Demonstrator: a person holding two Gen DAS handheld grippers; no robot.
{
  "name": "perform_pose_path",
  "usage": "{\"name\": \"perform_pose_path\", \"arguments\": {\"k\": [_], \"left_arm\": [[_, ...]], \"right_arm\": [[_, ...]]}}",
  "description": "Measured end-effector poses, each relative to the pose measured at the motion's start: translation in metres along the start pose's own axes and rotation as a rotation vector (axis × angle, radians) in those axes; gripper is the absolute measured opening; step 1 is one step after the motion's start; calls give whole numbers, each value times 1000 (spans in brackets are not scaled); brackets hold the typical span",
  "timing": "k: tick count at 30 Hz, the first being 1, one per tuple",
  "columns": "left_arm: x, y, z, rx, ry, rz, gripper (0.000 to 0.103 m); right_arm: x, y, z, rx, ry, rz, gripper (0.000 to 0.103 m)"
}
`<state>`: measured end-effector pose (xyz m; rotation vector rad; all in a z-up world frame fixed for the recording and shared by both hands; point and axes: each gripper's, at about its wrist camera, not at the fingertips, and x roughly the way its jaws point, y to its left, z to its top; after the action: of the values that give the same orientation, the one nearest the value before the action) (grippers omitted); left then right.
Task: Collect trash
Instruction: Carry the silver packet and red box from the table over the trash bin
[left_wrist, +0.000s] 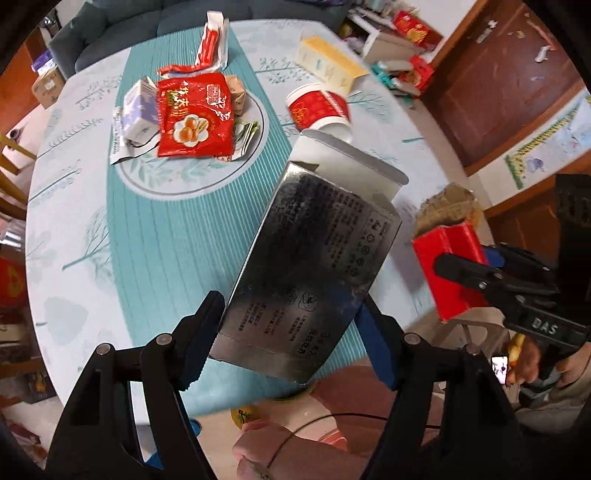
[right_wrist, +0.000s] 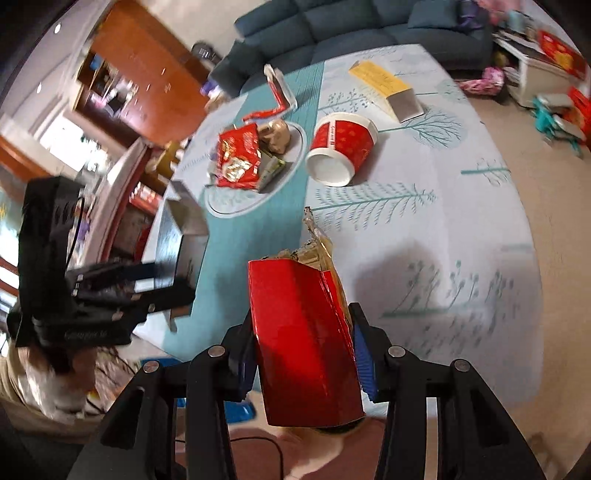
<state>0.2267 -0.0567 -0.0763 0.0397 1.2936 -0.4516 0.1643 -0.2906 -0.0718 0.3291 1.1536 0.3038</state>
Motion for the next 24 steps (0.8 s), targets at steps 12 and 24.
{"name": "perform_pose_path", "arguments": {"k": [12,24], "left_arm": [[-86,30,-88,126,-78,-70,69],[-102,30,-157,164,-23,-110,69]], "right_arm": [[-44,100,-130,186,-179,-74,44],[-69,144,-223,287,-192,-104,44]]}}
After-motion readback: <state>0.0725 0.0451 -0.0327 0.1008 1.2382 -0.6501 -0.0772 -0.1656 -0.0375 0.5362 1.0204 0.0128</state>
